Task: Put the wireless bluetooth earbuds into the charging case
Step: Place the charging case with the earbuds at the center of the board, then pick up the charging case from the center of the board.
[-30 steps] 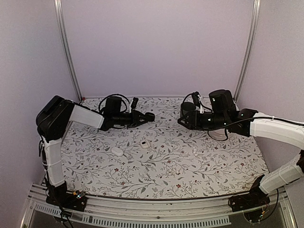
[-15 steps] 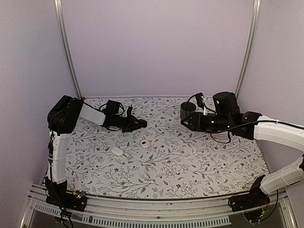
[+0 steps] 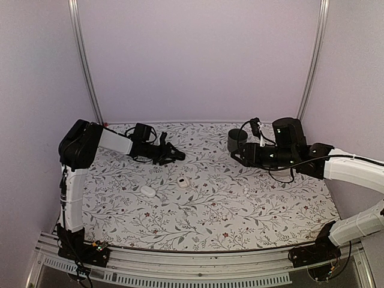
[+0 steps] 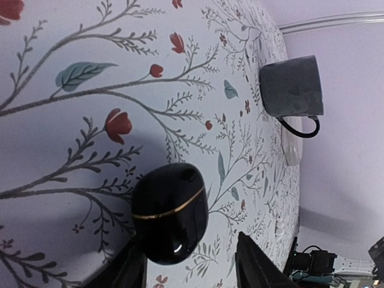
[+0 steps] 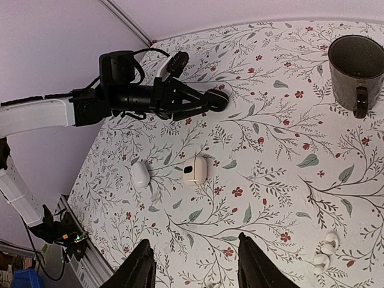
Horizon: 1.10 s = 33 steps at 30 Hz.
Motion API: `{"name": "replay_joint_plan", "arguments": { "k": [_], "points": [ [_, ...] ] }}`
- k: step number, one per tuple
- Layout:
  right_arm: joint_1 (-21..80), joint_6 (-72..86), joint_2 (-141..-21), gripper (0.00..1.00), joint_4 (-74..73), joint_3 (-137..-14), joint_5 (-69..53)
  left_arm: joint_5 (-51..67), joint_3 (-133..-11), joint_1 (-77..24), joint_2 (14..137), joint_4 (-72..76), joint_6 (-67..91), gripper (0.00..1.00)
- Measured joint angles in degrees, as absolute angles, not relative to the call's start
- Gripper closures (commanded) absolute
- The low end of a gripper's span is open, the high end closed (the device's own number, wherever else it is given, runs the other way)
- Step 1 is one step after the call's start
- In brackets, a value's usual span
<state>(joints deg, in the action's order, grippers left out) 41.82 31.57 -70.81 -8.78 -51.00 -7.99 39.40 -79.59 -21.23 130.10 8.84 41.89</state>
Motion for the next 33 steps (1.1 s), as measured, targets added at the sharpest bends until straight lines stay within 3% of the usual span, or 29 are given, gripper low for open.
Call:
{"name": "replay_joint_plan", "arguments": {
  "k": [4, 11, 19, 20, 21, 33],
  "points": [
    [41.8, 31.5, -70.7, 0.52, -8.7, -51.0, -8.0, 37.3, -79.7, -21.1, 128.8, 6.7, 40.1, 0.33],
    [41.8, 31.0, -70.7, 0.49, -8.7, -51.0, -7.7, 30.4, -76.6, -20.9, 122.9, 2.1, 35.7, 0.32],
    [41.8, 30.2, -75.6, 0.43, -8.5, -52.3, -7.6, 18.2, -66.7, -23.4, 103.5, 0.2, 29.6, 0.29],
    [41.9, 30.1, -77.0, 0.42, -8.6, -52.8, -7.6, 16.6, -65.5, -24.2, 100.8, 0.3, 28.9, 0.07],
    [42.0, 30.0, -78.4, 0.42, -8.5, -53.3, -7.6, 15.2, -64.2, -25.1, 98.3, 0.4, 28.2, 0.04],
    [47.4, 28.3, -94.0, 0.4, -9.2, -64.0, -3.4, 0.3, -51.1, -26.8, 75.0, -2.5, 24.8, 0.04]
  ]
}}
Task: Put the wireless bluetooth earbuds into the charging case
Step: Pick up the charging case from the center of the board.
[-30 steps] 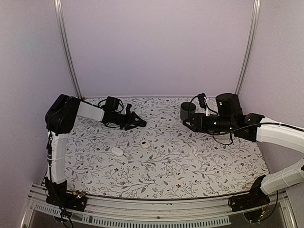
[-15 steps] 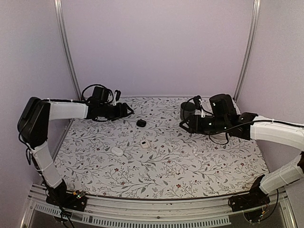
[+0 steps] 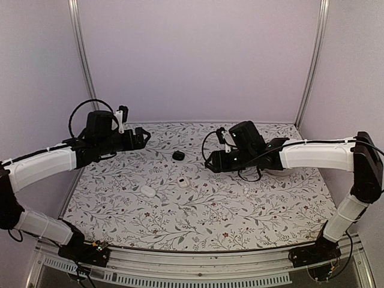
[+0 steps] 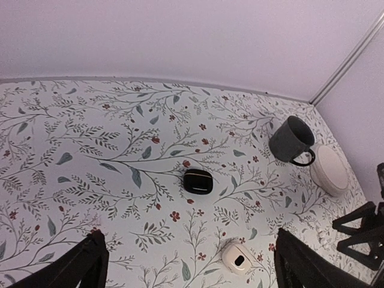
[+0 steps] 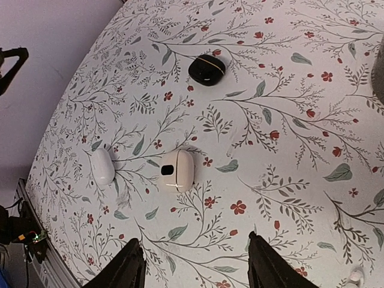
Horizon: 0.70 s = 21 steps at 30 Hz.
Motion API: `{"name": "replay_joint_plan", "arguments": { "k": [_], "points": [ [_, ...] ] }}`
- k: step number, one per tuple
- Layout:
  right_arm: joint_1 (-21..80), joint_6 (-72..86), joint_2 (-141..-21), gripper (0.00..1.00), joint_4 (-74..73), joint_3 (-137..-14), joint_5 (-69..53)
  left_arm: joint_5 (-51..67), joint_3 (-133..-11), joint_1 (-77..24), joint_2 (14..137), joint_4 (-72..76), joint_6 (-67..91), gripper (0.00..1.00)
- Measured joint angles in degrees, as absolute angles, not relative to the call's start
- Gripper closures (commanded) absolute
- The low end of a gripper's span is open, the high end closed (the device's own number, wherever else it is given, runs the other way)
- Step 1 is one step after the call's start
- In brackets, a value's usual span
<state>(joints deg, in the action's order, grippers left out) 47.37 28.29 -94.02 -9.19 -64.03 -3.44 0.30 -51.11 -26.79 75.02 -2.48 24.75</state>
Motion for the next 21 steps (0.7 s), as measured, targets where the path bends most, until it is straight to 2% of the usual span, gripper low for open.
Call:
{"name": "replay_joint_plan", "arguments": {
  "k": [7, 15, 21],
  "points": [
    [51.7, 27.4, -105.0, 0.41, -10.1, -71.9, -0.4, -7.6, -43.0, -24.5, 58.9, -2.4, 27.6, 0.04],
    [54.3, 27.2, -113.2, 0.41, -12.0, -78.6, 2.3, -7.9, -42.7, -24.4, 59.0, -5.8, 27.6, 0.04],
    [56.4, 27.1, -116.8, 0.42, -13.7, -81.8, 4.2, -3.5, -40.3, -24.4, 58.8, -6.3, 28.6, 0.04]
  ]
}}
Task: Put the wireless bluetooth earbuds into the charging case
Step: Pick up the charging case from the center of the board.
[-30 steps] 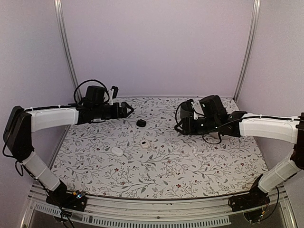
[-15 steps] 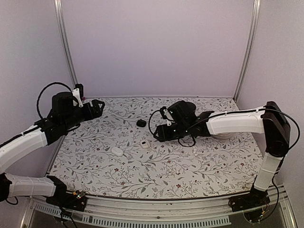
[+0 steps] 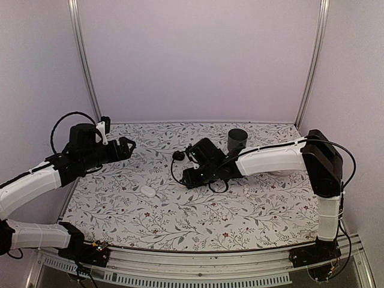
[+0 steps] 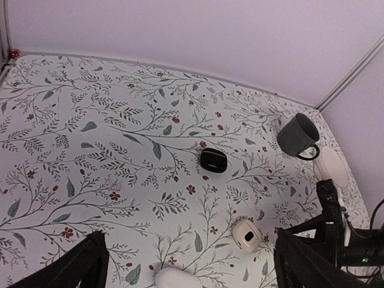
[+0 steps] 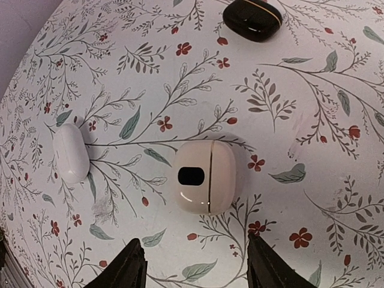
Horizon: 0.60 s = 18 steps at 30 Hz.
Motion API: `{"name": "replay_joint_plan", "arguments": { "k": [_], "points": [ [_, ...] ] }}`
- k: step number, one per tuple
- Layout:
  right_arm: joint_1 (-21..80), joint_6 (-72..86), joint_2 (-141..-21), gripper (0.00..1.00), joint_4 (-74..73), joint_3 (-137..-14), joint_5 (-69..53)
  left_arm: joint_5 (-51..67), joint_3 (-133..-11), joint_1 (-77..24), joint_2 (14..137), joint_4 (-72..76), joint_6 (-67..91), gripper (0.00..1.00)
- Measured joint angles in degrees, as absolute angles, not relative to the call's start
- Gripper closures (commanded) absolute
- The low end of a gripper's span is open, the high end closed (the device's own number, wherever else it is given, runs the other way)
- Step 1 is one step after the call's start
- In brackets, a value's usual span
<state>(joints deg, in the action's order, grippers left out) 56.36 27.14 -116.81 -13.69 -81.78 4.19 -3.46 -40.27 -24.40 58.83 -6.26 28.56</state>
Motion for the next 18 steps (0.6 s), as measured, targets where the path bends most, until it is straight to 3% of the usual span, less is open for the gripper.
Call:
{"name": "replay_joint_plan", "arguments": {
  "k": [11, 18],
  "points": [
    [58.5, 27.1, -122.8, 0.4, -19.0, -89.3, 8.5, 13.5, -32.1, -24.4, 60.3, 3.4, 33.1, 0.04],
    [58.4, 25.6, -127.5, 0.34, -20.6, -94.2, 10.9, 22.0, -29.8, -24.4, 63.7, 7.7, 36.5, 0.04]
  ]
}}
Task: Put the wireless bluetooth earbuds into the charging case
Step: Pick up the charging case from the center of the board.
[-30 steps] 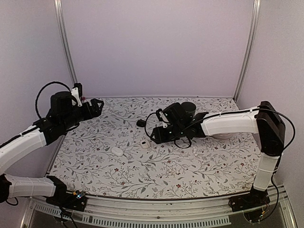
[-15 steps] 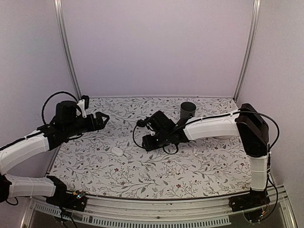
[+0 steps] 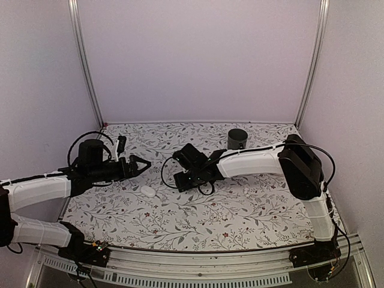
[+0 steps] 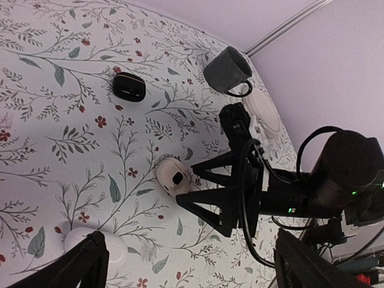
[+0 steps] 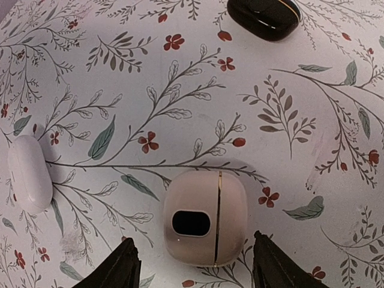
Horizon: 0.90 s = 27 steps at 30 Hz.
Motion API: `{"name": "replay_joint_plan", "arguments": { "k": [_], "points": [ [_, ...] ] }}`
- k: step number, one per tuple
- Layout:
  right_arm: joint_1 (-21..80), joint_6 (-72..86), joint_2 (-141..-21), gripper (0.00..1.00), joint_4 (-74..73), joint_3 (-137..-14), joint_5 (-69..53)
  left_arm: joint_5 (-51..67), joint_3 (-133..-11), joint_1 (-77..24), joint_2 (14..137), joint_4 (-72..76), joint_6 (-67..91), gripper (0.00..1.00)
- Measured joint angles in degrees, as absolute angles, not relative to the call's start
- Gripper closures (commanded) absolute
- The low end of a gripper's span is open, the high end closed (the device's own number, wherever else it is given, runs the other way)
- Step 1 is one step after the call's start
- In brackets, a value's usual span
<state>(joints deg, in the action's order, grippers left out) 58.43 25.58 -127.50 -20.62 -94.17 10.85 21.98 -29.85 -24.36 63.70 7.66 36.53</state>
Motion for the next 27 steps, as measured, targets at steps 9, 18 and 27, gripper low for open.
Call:
{"name": "replay_joint_plan", "arguments": {
  "k": [9, 18, 27],
  "points": [
    [58.0, 22.5, -131.3, 0.41, -21.5, -98.0, 11.5, 28.2, -25.6, -24.4, 66.2, 12.6, 41.1, 0.04],
    [57.8, 20.8, -132.2, 0.61, -21.8, -98.0, 11.6, 29.9, -26.0, -24.4, 72.5, 17.3, 43.5, 0.04],
    [57.7, 17.7, -126.7, 0.65, -16.3, -88.8, 11.1, 32.4, -28.7, -24.5, 80.8, 22.4, 46.0, 0.12]
  ]
}}
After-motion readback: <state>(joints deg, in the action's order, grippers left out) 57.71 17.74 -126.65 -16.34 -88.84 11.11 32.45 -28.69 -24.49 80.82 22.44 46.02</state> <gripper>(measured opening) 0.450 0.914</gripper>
